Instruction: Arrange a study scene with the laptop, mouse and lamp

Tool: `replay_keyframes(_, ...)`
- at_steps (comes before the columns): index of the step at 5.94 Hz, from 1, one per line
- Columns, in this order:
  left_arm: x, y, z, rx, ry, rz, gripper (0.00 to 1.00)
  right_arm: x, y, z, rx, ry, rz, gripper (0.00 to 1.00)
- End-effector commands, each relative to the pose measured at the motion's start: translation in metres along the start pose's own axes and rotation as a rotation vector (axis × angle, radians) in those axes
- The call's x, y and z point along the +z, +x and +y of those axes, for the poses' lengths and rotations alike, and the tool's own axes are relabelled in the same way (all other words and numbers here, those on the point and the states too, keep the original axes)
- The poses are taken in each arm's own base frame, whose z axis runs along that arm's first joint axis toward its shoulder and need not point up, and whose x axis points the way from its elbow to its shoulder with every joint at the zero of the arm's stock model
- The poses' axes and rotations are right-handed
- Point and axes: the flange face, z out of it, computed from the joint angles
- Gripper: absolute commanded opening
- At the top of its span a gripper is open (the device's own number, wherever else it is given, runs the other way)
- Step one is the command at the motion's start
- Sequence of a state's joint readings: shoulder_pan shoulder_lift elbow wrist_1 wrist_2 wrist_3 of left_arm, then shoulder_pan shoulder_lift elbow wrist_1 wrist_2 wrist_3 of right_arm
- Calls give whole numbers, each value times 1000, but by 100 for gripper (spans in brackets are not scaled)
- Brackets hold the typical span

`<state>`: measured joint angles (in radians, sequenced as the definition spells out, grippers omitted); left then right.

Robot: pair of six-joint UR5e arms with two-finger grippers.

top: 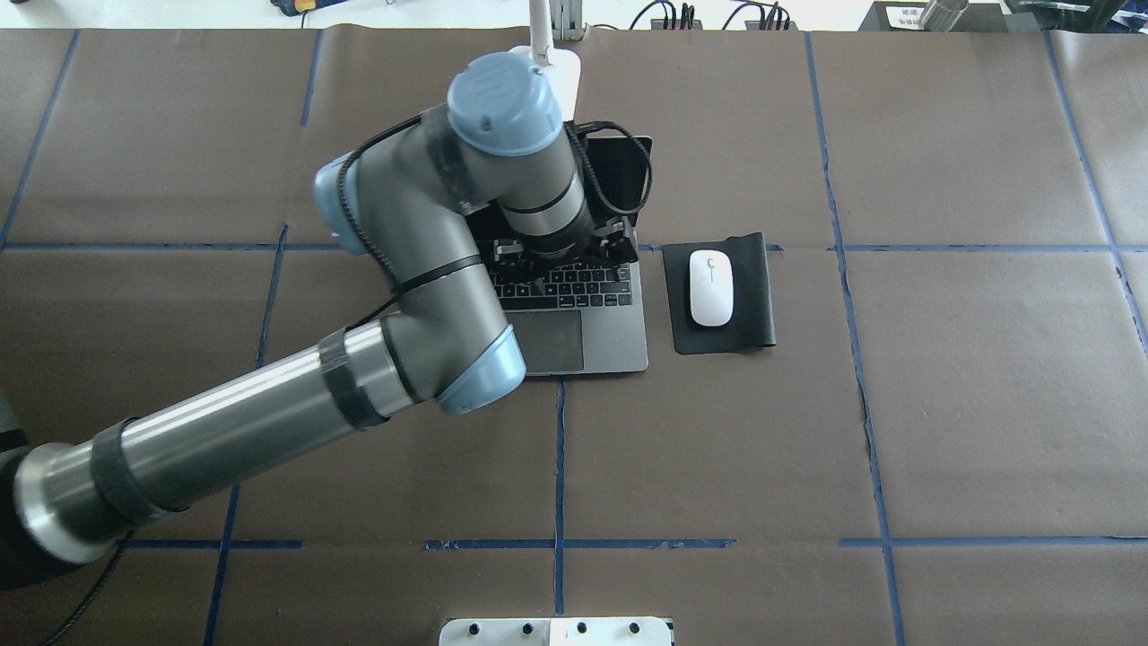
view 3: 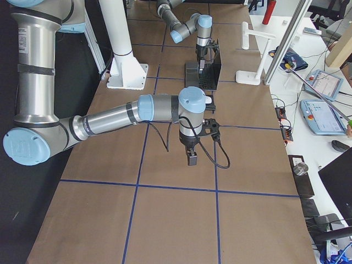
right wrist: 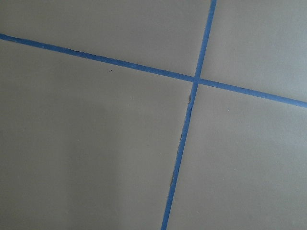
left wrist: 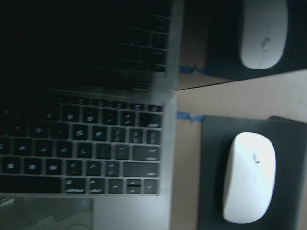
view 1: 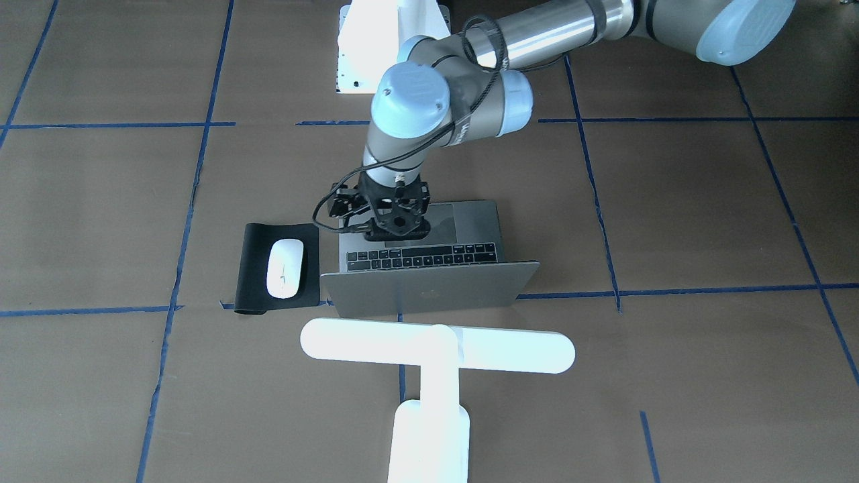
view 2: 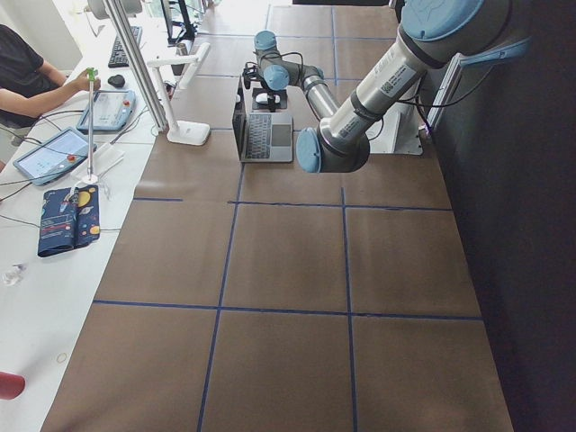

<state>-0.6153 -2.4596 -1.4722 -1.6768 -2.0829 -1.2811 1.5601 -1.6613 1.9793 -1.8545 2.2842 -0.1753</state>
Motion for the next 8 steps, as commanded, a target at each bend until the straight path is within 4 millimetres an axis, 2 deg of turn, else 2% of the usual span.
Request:
replay_keyframes(1, -51, -95, 44, 56, -6, -44, 100, 6, 5, 0, 9, -12, -2, 100)
replay_keyframes(2, -69, -139, 50, 66, -12, -37, 100, 9, 8, -1, 13, -18, -2, 100)
replay_keyframes(3, -89, -197, 52, 120, 1, -63, 100, 16, 15, -4, 26, -32, -1, 100)
replay_keyframes(4, -107, -264, 40, 166, 25, -113, 100, 23, 21, -3, 40, -45, -5, 100)
replay_keyframes(5, -125, -331, 18, 191, 51, -177, 100, 29, 25, 0, 52, -58, -13, 100)
replay_keyframes(6, -156, -401, -2, 208, 42, -191, 100, 33, 28, 4, 61, -68, -18, 100)
replay_keyframes(7, -193, -482, -16, 222, 25, -191, 100, 42, 36, 13, 85, -85, -27, 100)
replay_keyframes(8, -212, -550, -14, 214, -6, -225, 100, 51, 47, 31, 129, -99, -65, 100)
